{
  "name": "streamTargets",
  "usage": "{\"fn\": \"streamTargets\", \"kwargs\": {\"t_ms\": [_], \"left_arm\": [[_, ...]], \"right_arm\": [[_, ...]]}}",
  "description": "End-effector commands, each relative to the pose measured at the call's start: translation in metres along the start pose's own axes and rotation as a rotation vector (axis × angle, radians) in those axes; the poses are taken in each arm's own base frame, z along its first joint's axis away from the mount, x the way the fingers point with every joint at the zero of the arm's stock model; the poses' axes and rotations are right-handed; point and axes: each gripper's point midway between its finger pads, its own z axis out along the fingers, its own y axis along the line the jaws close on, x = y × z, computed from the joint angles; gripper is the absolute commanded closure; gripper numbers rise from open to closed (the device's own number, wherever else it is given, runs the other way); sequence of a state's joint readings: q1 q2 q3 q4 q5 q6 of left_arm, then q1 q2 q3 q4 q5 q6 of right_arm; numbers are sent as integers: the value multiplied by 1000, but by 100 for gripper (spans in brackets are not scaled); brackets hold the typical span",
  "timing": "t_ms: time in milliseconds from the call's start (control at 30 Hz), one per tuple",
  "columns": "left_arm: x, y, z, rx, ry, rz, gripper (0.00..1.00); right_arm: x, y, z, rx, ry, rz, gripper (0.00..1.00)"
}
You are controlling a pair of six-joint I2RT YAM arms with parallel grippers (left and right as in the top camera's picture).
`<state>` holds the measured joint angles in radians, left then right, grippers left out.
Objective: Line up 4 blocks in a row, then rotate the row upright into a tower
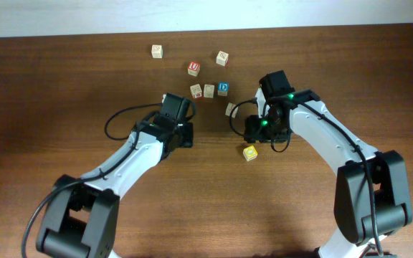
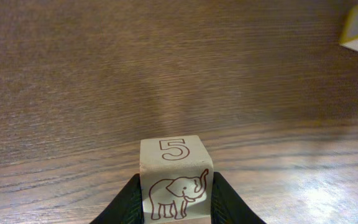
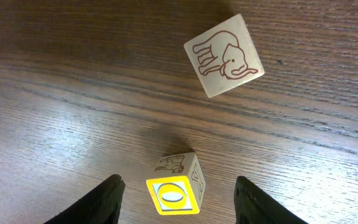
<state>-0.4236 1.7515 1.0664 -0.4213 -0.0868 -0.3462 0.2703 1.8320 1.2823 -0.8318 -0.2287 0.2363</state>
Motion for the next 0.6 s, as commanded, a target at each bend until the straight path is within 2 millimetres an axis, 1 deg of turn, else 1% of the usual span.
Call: {"fn": "streamTargets", "kwargs": {"t_ms": [0,67,167,267,300,367,433,467,500,567], "left_arm": [[1,8,10,16,35,-82,69],[6,10,10,44,69,-102,67],[19,15,8,54,130,-120,65],[22,16,8,48,143,-120,55],[22,16,8,48,143,-120,49],[21,17,8,45,140,-120,43],[11,17,2,45,134,-116,41],[3,18,-4,43,132,-111,39],[-15,21,-18,36,125,-101,37],[-43,32,-42,8,100,-116,32]], "right_arm": [[2,1,4,-2,10,6,42],[1,1,4,-3,5,5,42],[0,2,4,-4,1,8,42],[0,2,4,-4,2,12,42],[1,1,4,-3,5,12,42],[1,2,4,-7,6,12,42],[3,8,4,-39,14,11,43],[4,10,4,-50,18,9,43],[6,15,5,-48,22,-5,43],[11,20,10,-23,28,-35,44]]}}
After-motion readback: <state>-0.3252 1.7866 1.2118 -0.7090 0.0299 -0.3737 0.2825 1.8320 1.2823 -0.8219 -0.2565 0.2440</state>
